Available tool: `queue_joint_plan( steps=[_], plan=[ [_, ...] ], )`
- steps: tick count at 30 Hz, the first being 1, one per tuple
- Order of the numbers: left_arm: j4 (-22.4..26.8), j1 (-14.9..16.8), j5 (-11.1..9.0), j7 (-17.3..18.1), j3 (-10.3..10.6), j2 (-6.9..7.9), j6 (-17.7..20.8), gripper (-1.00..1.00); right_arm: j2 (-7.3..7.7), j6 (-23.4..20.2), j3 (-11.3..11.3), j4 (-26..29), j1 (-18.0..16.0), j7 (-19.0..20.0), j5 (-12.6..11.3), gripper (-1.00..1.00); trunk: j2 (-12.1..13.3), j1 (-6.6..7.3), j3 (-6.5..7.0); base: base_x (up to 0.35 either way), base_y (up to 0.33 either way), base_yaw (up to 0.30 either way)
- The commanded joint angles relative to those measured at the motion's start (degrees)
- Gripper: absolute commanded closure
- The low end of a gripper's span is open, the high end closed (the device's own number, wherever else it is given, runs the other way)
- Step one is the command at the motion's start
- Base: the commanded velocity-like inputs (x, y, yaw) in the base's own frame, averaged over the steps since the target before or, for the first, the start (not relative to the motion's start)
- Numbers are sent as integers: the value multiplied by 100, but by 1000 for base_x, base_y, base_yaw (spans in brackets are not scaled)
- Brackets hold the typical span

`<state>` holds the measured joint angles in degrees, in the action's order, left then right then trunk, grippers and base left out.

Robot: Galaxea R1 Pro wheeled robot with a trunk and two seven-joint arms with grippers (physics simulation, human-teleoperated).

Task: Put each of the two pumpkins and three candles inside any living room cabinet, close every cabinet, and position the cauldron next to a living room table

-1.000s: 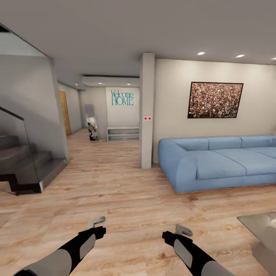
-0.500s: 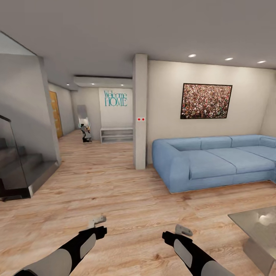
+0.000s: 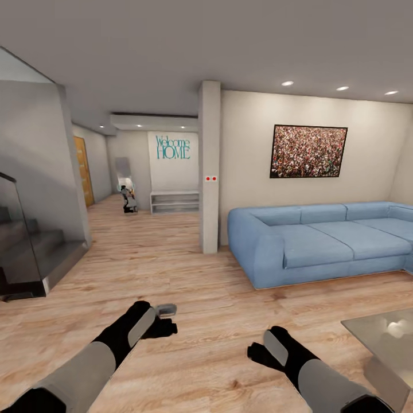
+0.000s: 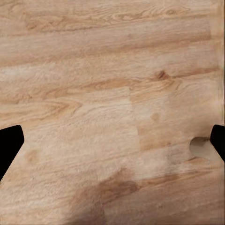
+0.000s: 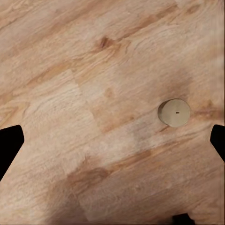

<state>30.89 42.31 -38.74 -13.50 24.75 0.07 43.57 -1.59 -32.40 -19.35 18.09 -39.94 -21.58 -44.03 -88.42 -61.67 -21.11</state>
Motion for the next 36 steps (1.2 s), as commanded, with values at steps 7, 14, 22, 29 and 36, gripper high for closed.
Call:
queue_joint_plan(
  steps=[7,14,22,29,36],
  plan=[
    [262,287,-56,-126,20,-27,472,-100,17,-167,-5,-191,-159,-325,-8,-100,-4,0,-8,0,0,0],
    [310,325,-68,-222,30,-3,633,-100,47,-192,3,-226,-178,-364,-3,-100,-4,0,-8,0,0,0],
    [324,329,-63,-242,30,-10,659,-100,52,-199,1,-235,-180,-372,-1,-100,-124,-66,-62,0,0,0],
    [316,330,-63,-248,30,-13,660,-100,36,-237,-8,-204,-168,-353,5,-100,-405,-220,-188,0,0,0],
    [316,330,-63,-250,30,-16,661,-100,-4,-265,-27,-168,-163,-366,1,-100,-686,-373,-313,0,0,0]
  ],
)
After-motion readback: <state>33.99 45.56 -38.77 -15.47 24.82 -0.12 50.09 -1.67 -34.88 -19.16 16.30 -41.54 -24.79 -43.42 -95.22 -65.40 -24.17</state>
